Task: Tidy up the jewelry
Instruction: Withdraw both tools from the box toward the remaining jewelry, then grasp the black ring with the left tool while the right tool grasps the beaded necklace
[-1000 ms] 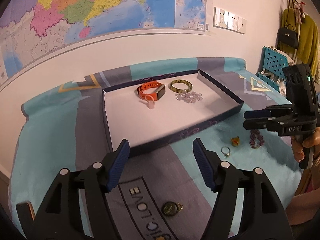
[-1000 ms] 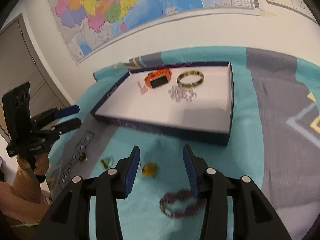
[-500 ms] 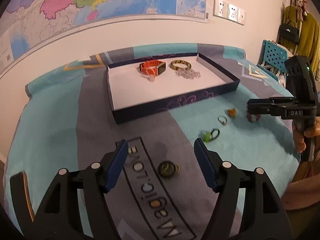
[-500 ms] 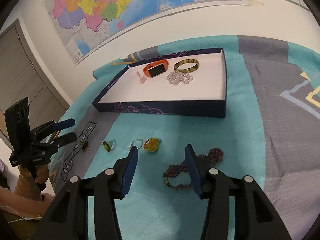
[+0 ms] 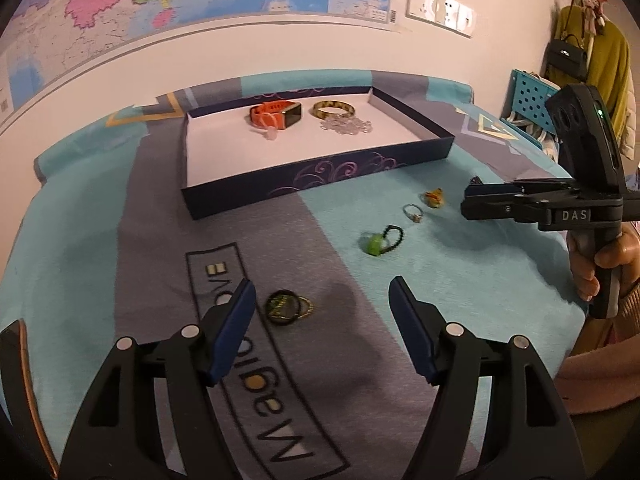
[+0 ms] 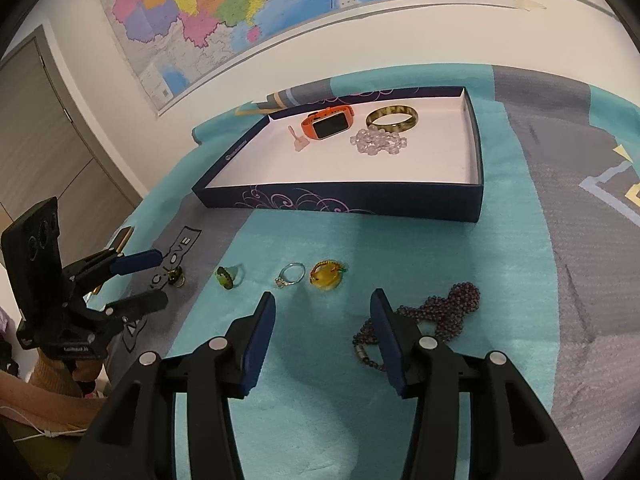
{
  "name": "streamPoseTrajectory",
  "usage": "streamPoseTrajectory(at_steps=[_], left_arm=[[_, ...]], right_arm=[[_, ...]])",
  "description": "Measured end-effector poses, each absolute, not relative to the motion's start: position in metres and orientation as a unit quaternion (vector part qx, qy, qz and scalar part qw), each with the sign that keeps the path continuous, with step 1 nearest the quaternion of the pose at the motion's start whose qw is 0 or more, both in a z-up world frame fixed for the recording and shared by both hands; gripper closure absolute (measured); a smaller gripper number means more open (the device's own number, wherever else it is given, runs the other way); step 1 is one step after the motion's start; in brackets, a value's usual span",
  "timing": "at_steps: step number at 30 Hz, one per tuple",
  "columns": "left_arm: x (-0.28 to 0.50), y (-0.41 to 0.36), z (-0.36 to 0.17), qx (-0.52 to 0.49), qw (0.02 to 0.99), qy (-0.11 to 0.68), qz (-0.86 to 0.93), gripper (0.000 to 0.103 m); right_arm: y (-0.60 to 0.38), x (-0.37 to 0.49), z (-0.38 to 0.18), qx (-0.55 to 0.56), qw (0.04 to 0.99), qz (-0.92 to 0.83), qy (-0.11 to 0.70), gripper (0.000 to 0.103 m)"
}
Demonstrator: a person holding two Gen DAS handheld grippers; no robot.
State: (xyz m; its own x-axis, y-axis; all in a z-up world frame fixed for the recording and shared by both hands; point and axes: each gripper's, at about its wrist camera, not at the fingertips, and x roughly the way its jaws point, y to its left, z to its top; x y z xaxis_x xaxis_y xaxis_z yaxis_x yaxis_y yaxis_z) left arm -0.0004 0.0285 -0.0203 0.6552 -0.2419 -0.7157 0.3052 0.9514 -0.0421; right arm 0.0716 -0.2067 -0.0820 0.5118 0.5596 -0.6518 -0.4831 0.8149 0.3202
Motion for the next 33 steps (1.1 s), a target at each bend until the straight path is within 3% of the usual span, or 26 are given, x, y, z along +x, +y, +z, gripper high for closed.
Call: streamPoseTrajectory(at_steps=[15, 18, 27, 33], left_arm=[[0.006, 0.007, -0.017, 0.044, 0.911, 0.377, -0.162, 0.034], [0.006, 0.012, -0.017, 0.039, 0.912, 0.377, -0.155, 0.034], [0.001, 0.043, -0.022, 0.028, 0.91, 0.395, -0.122, 0.035], [0.01, 0.042, -0.033, 0.027, 0.899, 0.42, -0.121, 0.055]], right_arm=[[-0.216, 0.07, -0.074, 0.038, 0.888, 0.266, 0.373, 0.055], [-0.231, 0.07, -0.072, 0.04, 0.896, 0.24, 0.371, 0.05], [-0.246, 0.077, -0.079, 0.045, 0.898, 0.217, 0.381, 0.048], [-0.241, 0.076, -0.08, 0.045, 0.896, 0.222, 0.383, 0.045]])
